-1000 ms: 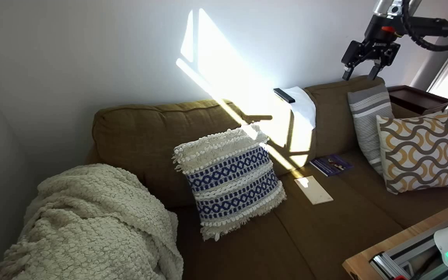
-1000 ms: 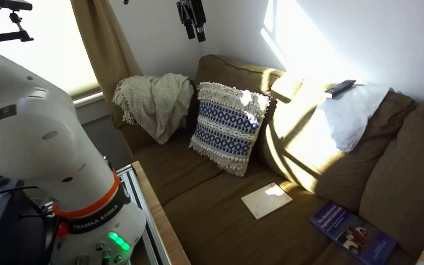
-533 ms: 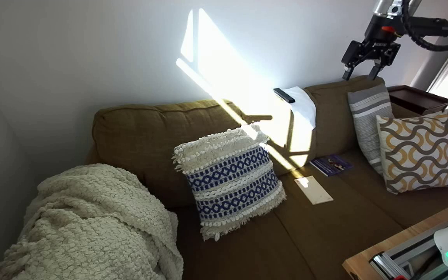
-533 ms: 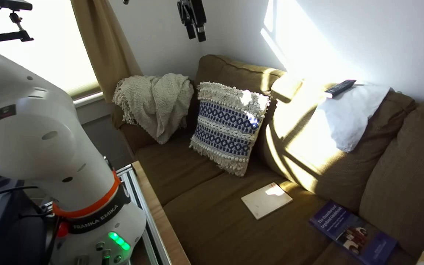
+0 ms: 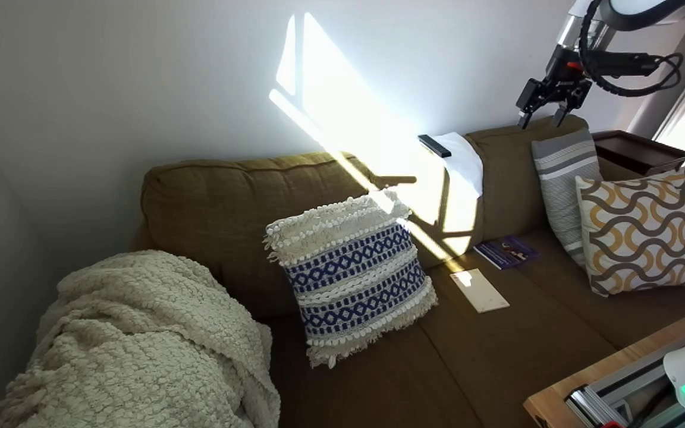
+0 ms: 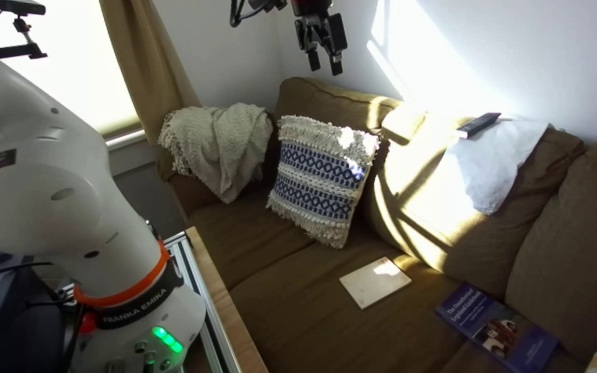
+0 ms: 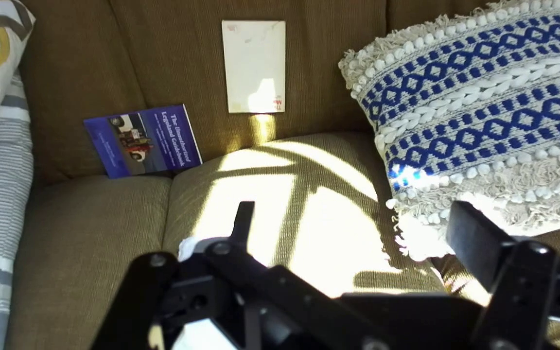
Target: Turn the black remote control on the backrest upside down
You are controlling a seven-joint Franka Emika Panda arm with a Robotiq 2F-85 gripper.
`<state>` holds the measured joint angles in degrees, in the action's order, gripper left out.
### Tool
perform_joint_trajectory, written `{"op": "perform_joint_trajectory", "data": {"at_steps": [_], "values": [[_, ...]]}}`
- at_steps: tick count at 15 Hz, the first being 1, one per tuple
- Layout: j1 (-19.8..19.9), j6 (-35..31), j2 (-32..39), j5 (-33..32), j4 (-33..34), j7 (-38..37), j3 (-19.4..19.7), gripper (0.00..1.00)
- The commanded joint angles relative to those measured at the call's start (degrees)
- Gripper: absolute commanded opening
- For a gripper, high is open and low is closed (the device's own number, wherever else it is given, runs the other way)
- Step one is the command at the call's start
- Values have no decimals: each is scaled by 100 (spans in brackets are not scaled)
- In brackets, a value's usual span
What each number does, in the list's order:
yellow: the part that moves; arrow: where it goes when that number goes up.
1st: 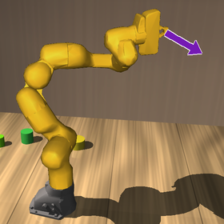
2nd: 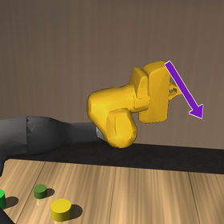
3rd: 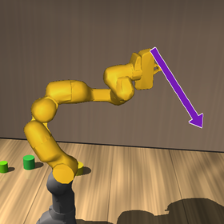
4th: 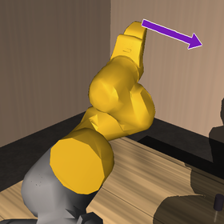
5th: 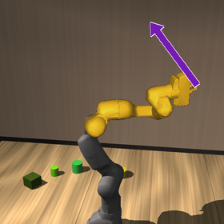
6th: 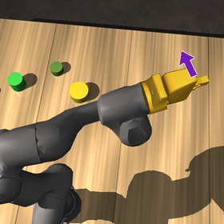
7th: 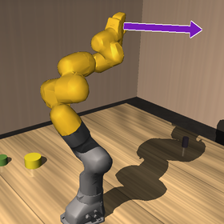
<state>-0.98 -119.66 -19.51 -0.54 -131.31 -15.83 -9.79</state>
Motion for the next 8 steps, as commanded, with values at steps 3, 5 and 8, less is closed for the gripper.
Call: {"op": "perform_joint_trajectory", "data": {"at_steps": [3, 5, 8], "values": [[-61, -368, 325, -79, 23, 386, 273, 100], [-54, -349, 501, -26, 62, 479, 363, 100], [-61, -349, 578, -15, 107, 491, 376, 100]]}}
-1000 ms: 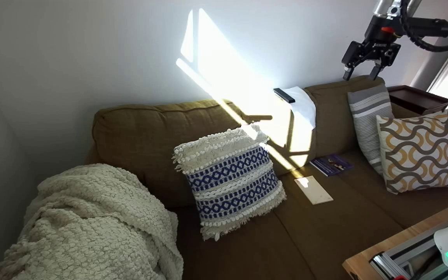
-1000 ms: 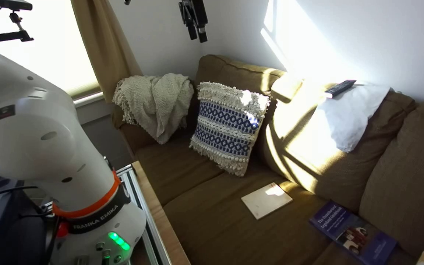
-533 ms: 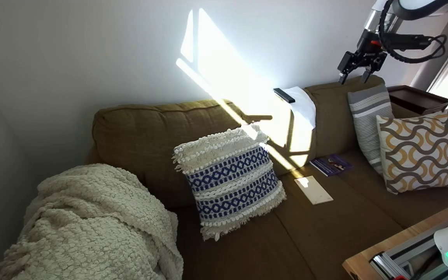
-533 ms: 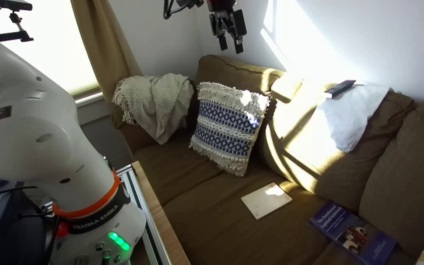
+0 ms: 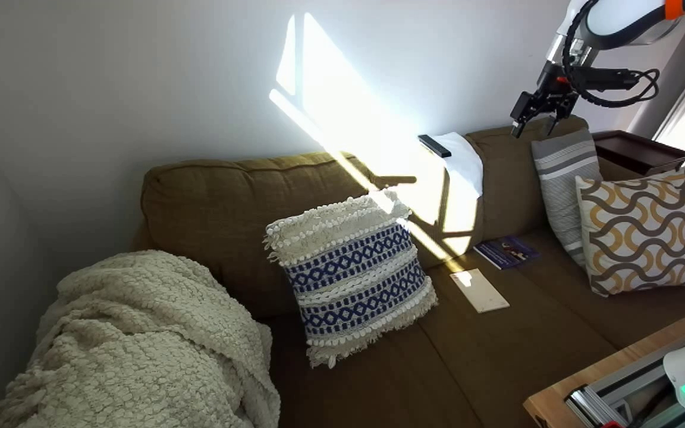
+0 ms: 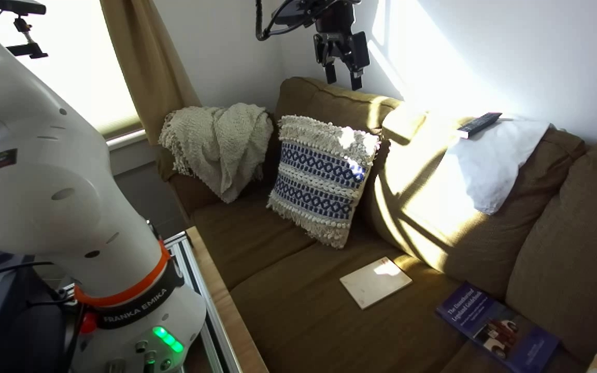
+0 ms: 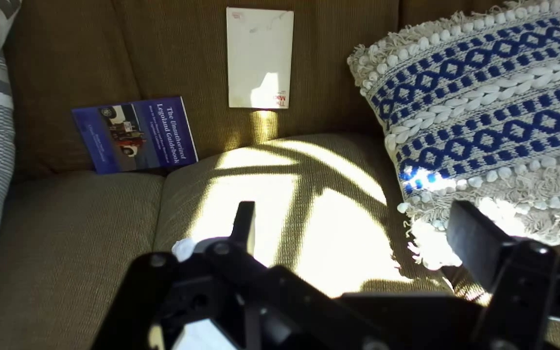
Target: Turn the black remote control on the backrest upside down
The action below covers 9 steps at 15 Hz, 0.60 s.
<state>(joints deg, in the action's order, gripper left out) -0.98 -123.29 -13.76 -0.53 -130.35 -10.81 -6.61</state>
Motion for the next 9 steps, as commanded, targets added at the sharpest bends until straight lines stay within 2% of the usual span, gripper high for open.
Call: {"op": "perform_joint_trajectory", "data": {"at_steps": [1, 2, 3, 9], "values": [[-64, 15, 2, -15, 13, -11, 57, 100], [-60, 260, 158, 67, 166, 152, 121, 100], [55, 135, 318, -172, 245, -91, 115, 100], [197, 159, 1264, -106, 999, 426, 520, 100]]}}
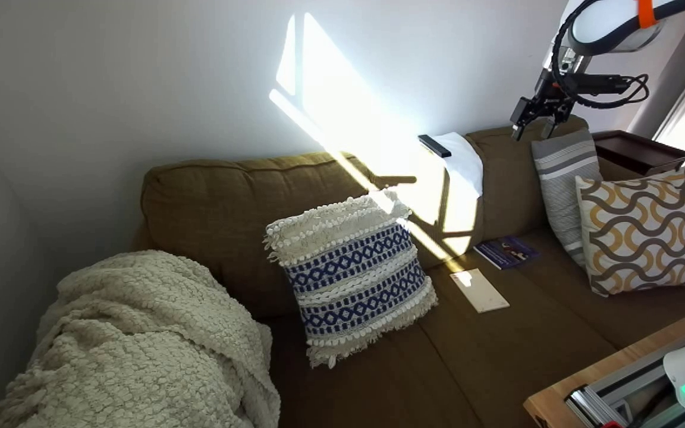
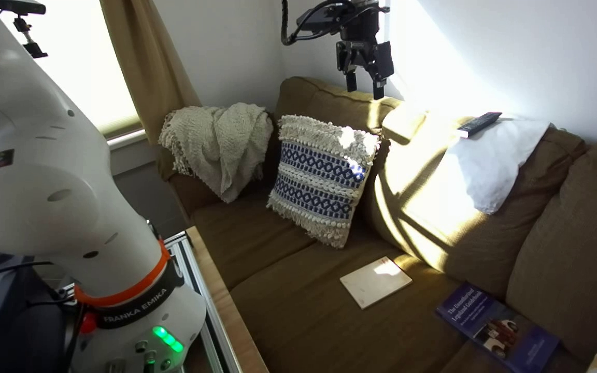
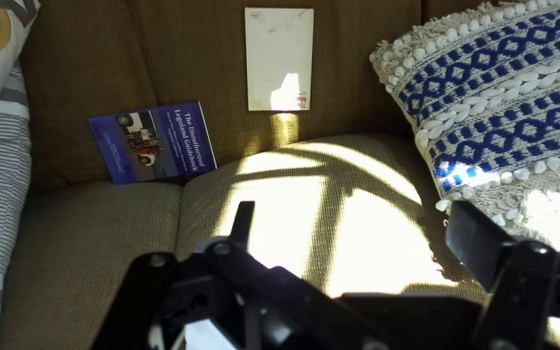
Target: Turn the black remote control on the backrest upside down
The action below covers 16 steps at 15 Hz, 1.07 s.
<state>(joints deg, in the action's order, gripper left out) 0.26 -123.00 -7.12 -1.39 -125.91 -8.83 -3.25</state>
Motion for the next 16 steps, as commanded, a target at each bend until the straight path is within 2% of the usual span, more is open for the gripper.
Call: {"op": "perform_joint_trajectory", "data": {"at_steps": [1, 4, 7, 9, 10, 13, 16], "values": [[82, 176, 802, 102, 754, 424, 257, 100], [119, 5, 1388, 12, 1329, 718, 361, 100], [94, -707, 1989, -373, 1795, 757, 425, 100], [102, -874, 2366, -278, 2097, 765, 431, 100], [71, -789, 1917, -246, 1686, 679, 414, 100], [68, -855, 2298, -242, 1992, 682, 419, 100], [67, -855, 2340, -241, 2075, 682, 420, 100]]}}
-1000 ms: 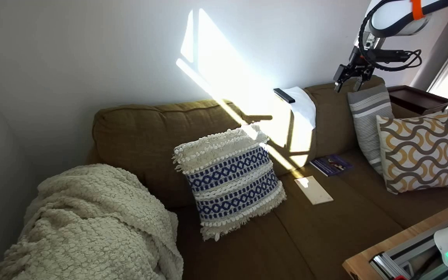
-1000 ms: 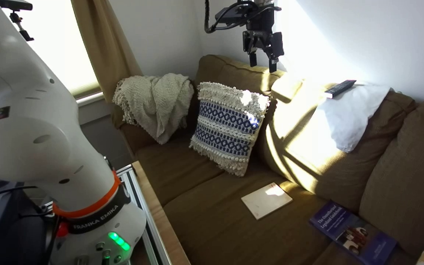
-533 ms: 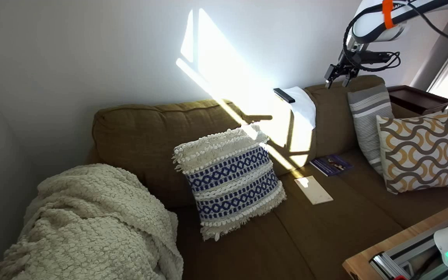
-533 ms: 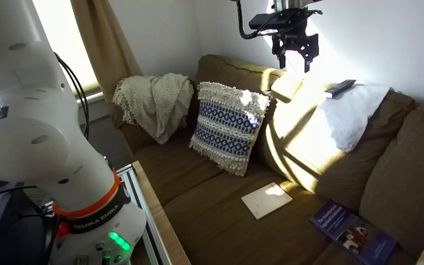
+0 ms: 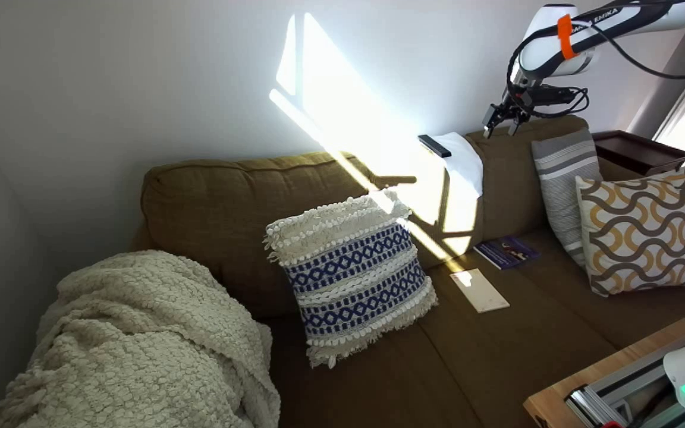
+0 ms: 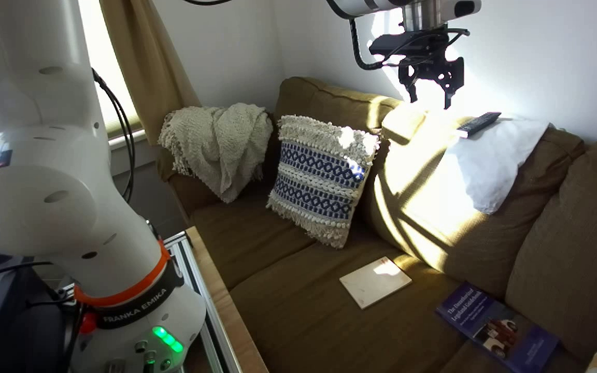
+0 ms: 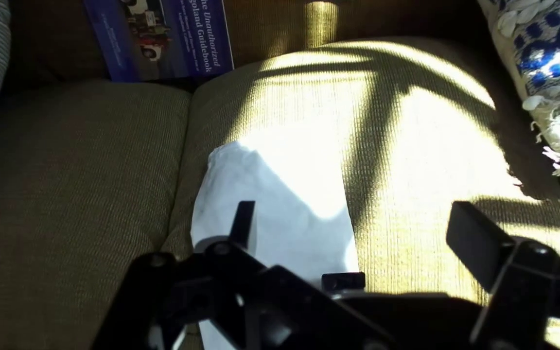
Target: Turn the black remote control on the backrest upside down
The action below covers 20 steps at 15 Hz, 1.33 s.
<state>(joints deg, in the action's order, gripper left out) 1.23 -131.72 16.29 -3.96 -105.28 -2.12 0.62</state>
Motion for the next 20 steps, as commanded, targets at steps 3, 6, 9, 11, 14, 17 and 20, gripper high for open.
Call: {"op": "perform_joint_trajectory", "data": {"at_steps": [3, 6, 9, 11, 14, 17, 20], "values": [[-30, 17, 0, 15, 28, 11, 34, 100], [38, 139, 284, 194, 306, 192, -5, 100], [121, 248, 662, 387, 675, 515, -51, 100], [139, 354, 983, 393, 1010, 711, -55, 100], [78, 589, 1503, 187, 1600, 800, -4, 100], [-61, 1002, 2029, -246, 2263, 720, 128, 100], [-179, 1326, 2496, -650, 2879, 673, 244, 100]]}}
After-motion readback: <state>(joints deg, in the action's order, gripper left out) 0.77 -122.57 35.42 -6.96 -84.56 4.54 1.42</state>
